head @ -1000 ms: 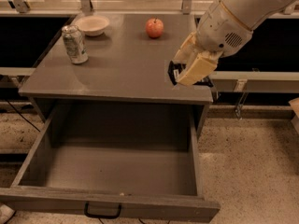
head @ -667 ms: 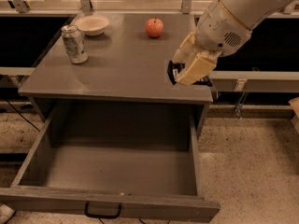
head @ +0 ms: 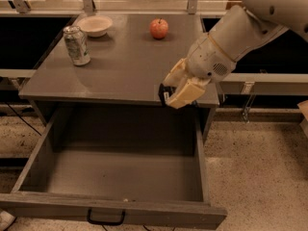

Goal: Place rxbar blueberry into top drawer

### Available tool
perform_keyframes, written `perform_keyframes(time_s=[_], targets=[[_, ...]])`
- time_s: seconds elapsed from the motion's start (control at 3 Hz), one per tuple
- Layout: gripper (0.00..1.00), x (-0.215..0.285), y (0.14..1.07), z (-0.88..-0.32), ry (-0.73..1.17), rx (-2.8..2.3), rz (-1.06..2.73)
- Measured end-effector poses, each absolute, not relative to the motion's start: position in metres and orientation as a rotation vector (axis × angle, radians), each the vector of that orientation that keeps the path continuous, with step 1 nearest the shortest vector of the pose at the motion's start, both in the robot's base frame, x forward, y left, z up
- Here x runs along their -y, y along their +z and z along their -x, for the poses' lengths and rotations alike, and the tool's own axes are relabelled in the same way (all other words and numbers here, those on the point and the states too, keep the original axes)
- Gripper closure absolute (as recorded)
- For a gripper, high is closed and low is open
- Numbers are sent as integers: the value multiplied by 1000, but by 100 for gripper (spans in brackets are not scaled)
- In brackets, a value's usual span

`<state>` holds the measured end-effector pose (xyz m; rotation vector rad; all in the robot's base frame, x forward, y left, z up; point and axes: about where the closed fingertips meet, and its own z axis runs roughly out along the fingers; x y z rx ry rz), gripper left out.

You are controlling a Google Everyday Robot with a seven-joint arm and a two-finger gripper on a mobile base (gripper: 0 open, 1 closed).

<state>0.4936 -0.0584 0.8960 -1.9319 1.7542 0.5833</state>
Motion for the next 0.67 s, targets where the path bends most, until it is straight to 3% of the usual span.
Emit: perform_keyframes(time_s=[0.67], targets=[[100, 18, 851, -457, 806, -1657, 2000]])
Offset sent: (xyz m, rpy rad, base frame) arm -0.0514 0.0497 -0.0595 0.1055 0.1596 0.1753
